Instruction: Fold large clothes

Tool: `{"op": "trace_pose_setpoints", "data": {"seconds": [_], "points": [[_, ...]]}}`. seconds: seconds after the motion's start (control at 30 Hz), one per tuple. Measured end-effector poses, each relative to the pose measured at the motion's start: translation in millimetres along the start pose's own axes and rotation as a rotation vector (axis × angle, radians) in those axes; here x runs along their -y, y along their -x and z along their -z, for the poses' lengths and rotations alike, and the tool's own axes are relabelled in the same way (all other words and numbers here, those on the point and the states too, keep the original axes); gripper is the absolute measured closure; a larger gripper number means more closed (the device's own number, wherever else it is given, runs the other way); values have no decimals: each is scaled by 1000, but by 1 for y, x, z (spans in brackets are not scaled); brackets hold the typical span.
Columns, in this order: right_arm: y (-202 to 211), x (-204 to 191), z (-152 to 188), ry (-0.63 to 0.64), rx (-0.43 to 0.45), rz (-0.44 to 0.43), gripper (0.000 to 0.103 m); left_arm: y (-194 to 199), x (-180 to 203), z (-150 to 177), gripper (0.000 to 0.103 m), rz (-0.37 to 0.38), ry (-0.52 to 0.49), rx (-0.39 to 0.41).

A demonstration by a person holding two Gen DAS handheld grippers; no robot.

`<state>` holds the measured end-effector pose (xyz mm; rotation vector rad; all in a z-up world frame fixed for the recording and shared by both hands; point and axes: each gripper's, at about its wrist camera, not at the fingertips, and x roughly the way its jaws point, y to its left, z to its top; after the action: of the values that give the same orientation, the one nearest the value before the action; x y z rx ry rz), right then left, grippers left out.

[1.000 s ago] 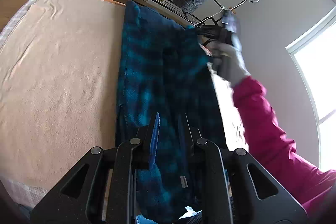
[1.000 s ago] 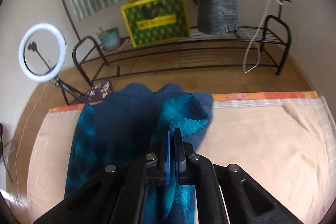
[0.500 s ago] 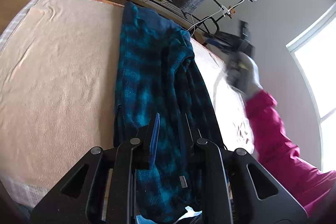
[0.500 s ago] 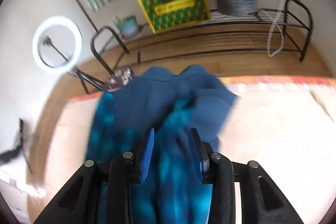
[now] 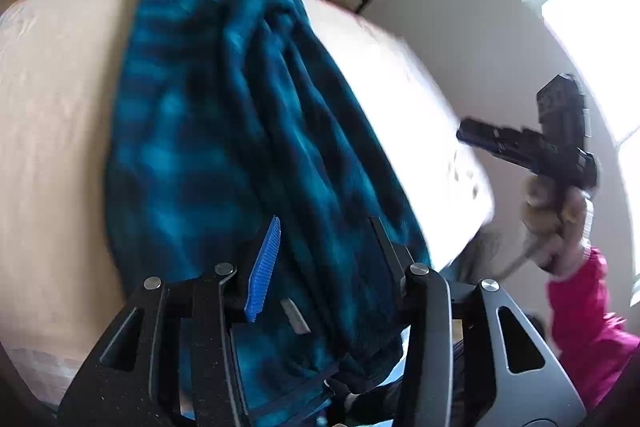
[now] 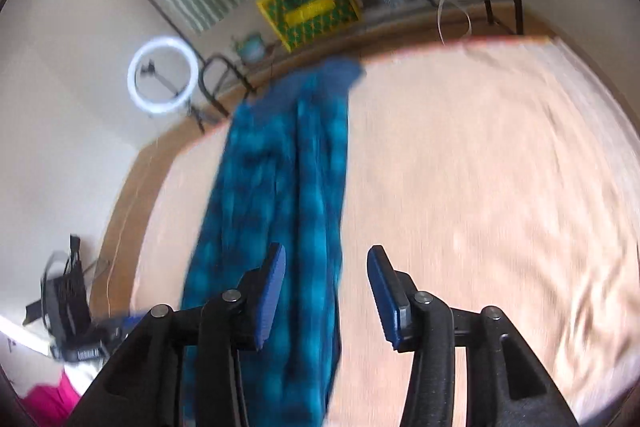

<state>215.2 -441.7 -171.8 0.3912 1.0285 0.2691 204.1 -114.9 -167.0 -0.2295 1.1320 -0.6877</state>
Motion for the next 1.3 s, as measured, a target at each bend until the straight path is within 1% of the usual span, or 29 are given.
{"op": "trace_pose_setpoints", "data": {"seconds": [0.07, 0.13, 0.17, 0.2, 0.33, 0.37, 0.43, 0.47, 0.53, 0.57, 0.63, 0.7, 0.8, 0.83, 0.87, 0.9, 0.93, 0.97, 1.0, 1.03, 1.07, 1.1, 1.13, 1.17, 1.2, 1.23, 1.27, 1.3], "points": [[-9, -3, 38, 17, -55, 19, 57, -18, 10, 11, 60, -33, -30, -43], [-18, -1, 67, 21, -108, 18, 56, -38, 17, 24, 60, -67, -34, -79], [-23, -1, 78, 21, -123, 12, 56, -43, 18, 28, 60, -86, -36, -83], [-29, -1, 88, 21, -140, 10, 56, -49, 20, 33, 60, -117, -45, -76], [-46, -4, 113, 32, -166, -16, 56, -56, 28, 41, 62, -189, -90, -39], [-51, -6, 116, 45, -178, -19, 56, -52, 29, 42, 62, -200, -89, -22], [-53, -12, 121, 101, -159, 27, 56, -39, 31, 48, 63, -204, -81, 11], [-53, -13, 123, 106, -157, 27, 56, -35, 32, 50, 63, -219, -89, 24], [-49, -13, 127, 99, -150, -3, 56, -19, 33, 57, 63, -270, -107, 75], [-45, -13, 129, 102, -138, -4, 56, -12, 32, 61, 63, -273, -96, 86], [-38, -11, 135, 109, -119, 17, 56, 1, 27, 66, 63, -230, -52, 87], [-35, -8, 143, 88, -108, 8, 56, 11, 27, 71, 63, -193, -30, 94], [-22, -4, 158, 57, -85, -25, 56, 23, 40, 80, 63, -113, -48, 92], [-19, -4, 161, 57, -79, -33, 56, 23, 45, 86, 62, -109, -64, 82], [-15, -5, 167, 62, -69, -39, 56, 21, 51, 88, 58, -111, -85, 66], [-12, -7, 173, 69, -63, -47, 56, 16, 58, 88, 57, -117, -107, 50], [-10, -9, 178, 81, -62, -48, 56, 7, 64, 87, 57, -144, -129, 36], [-8, -12, 184, 96, -59, -38, 56, -3, 68, 84, 57, -182, -134, 21], [-8, -14, 186, 109, -59, -29, 56, -13, 66, 81, 57, -192, -122, 5], [-7, -17, 190, 139, -60, -15, 56, -24, 61, 77, 57, -181, -99, -13], [-7, -20, 192, 158, -61, -9, 56, -33, 56, 76, 66, -173, -84, -29], [-7, -23, 193, 181, -60, -1, 56, -43, 50, 74, 100, -168, -63, -49], [-10, -26, 192, 206, -59, 5, 56, -48, 43, 72, 100, -153, -40, -60], [-14, -30, 192, 232, -61, 12, 56, -47, 37, 71, 100, -110, 3, -59], [-17, -32, 192, 245, -63, 19, 56, -40, 30, 70, 100, -52, 67, -40], [-22, -36, 191, 271, -68, 36, 56, -31, 27, 70, 100, -15, 96, -18], [-26, -38, 191, 291, -70, 53, 56, -20, 26, 70, 100, 8, 109, 10], [-30, -42, 190, 314, -68, 74, 56, -10, 27, 71, 100, 15, 106, 35]]}}
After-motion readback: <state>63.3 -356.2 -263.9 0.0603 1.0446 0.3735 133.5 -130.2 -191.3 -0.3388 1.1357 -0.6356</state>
